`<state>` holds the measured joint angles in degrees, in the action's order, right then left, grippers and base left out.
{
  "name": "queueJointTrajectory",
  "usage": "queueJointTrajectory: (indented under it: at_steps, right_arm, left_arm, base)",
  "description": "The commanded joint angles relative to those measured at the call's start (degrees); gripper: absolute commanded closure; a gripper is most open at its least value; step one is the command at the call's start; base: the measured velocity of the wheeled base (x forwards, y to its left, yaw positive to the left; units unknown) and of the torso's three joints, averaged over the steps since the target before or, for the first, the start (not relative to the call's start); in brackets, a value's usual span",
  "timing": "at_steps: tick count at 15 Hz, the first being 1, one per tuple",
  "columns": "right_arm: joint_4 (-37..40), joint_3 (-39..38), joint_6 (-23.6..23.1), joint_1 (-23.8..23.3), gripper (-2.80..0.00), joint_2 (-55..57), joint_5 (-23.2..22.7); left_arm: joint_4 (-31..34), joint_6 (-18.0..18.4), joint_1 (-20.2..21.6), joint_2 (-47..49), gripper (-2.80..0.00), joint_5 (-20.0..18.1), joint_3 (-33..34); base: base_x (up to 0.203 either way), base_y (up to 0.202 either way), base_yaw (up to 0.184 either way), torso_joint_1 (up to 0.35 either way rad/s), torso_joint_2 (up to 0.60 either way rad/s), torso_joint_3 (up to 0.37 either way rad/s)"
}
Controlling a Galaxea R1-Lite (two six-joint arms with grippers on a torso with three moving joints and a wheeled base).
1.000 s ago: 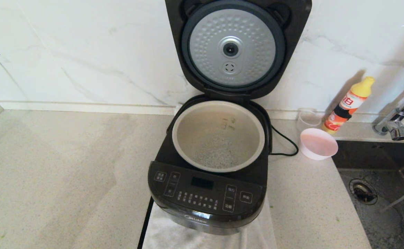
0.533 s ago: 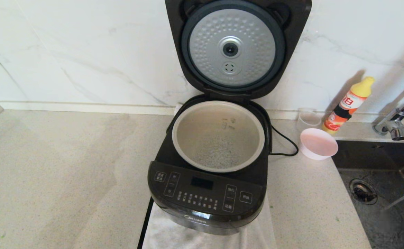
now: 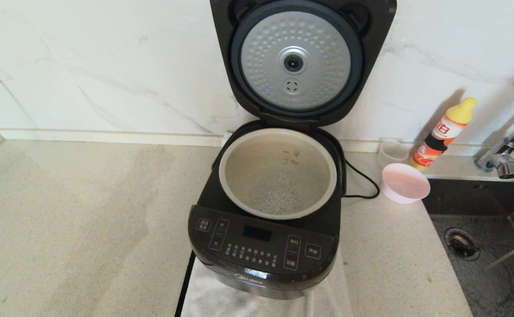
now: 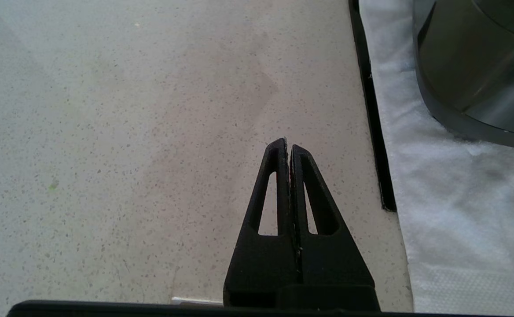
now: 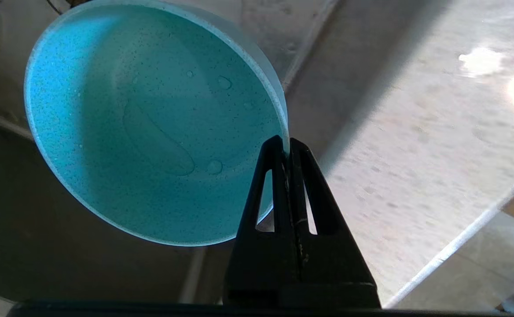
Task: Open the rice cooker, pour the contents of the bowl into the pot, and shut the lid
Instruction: Fill a bowl with water from the tap
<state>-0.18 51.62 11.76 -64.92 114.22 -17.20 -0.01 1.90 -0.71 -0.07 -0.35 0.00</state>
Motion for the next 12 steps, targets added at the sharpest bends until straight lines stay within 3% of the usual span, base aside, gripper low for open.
queueJointTrajectory:
  at_steps: [1, 12]
  right_arm:
    - [-0.08, 1.71, 2.27, 2.13, 0.00, 2.06, -0.08]
    - [0.38, 11.30, 10.32, 5.88, 0.00, 6.79, 0.06]
  left_arm:
    - [-0.05, 0.03, 0.00, 0.07, 0.00, 0.00, 0.09]
    - [-0.03, 0.03, 0.00, 0.07, 0.00, 0.00, 0.09]
  base:
    - [0.000, 0.000, 0.000, 0.000, 0.00, 0.000]
    - [0.000, 0.000, 0.000, 0.000, 0.00, 0.000]
